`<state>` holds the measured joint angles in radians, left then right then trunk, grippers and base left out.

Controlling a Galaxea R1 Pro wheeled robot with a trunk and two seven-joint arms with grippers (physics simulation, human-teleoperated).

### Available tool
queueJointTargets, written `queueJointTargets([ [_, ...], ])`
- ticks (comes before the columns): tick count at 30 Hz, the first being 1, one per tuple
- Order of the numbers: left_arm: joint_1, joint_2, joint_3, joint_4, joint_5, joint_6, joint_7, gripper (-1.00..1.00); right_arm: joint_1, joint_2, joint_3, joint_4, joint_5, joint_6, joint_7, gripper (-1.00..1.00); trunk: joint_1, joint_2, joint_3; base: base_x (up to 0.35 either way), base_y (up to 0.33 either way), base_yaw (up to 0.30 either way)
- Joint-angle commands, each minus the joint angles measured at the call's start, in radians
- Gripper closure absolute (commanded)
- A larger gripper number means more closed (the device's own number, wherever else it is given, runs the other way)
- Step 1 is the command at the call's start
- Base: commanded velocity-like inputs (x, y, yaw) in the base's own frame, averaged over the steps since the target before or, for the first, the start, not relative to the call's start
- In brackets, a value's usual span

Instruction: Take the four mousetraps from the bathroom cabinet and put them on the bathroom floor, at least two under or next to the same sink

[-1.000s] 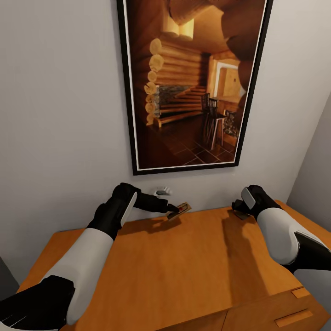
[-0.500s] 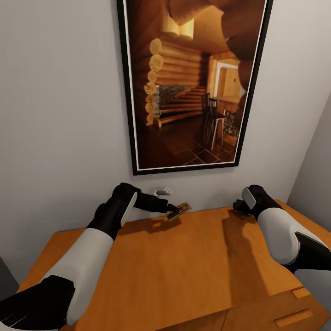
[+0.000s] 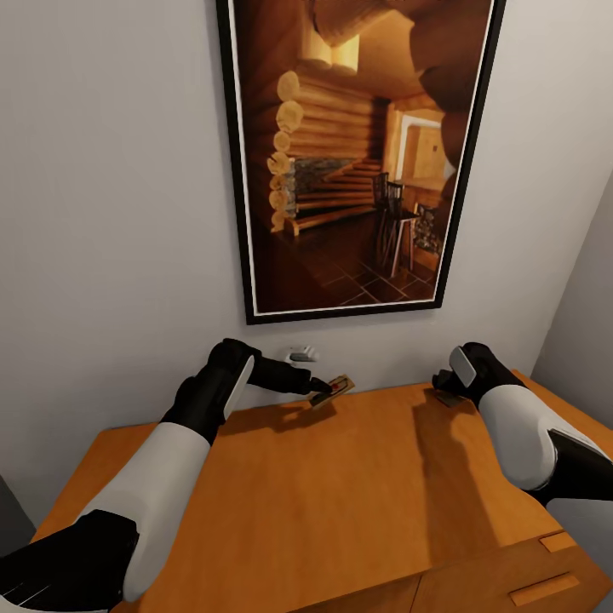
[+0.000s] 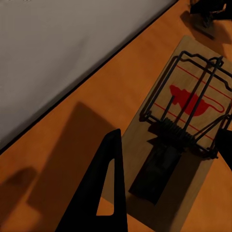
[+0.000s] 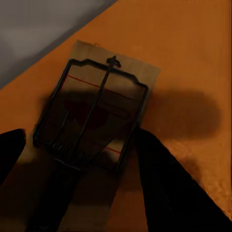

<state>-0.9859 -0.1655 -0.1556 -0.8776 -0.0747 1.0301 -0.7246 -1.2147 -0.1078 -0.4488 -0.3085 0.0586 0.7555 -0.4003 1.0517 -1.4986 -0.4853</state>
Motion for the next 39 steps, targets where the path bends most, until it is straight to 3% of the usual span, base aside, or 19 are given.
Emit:
queueJointTargets([
  [1, -0.001, 0.0, 0.001, -0.001, -0.008, 0.004, -0.007, 1.0, 0.0, 0.001, -0.007, 0.077, 0.009, 0.006, -0.002, 1.0, 0.0, 0.0, -0.001, 0.0, 0.0, 0.0],
  [23, -0.001, -0.001, 0.001, -0.002, -0.008, 0.004, -0.007, 1.0, 0.0, -0.007, -0.007, 0.065, 0.016, 0.03, 0.001, 1.0, 0.0, 0.0, -0.001, 0.0, 0.0, 0.0],
  [26, -0.001, 0.0, 0.0, -0.002, -0.008, 0.004, -0.007, 1.0, 0.0, -0.01, -0.007, 0.036, 0.019, 0.108, 0.004, 1.0, 0.0, 0.0, -0.001, 0.0, 0.0, 0.0],
  [32, -0.001, 0.0, -0.002, -0.001, -0.008, 0.004, -0.007, 1.0, 0.0, -0.027, -0.001, -0.133, 0.012, 0.292, 0.009, 1.0, 0.0, 0.0, -0.001, 0.0, 0.0, 0.0],
  [35, -0.001, 0.0, -0.002, -0.001, -0.008, 0.004, -0.007, 1.0, 0.0, -0.05, 0.002, -0.225, 0.009, 0.292, 0.011, 1.0, 0.0, 0.0, -0.001, 0.0, 0.0, 0.0],
  [39, -0.001, 0.0, -0.002, -0.002, -0.008, 0.004, -0.006, 1.0, 0.0, -0.072, 0.003, -0.277, 0.007, 0.292, 0.012, 1.0, 0.0, 0.0, -0.001, 0.0, 0.0, 0.0],
])
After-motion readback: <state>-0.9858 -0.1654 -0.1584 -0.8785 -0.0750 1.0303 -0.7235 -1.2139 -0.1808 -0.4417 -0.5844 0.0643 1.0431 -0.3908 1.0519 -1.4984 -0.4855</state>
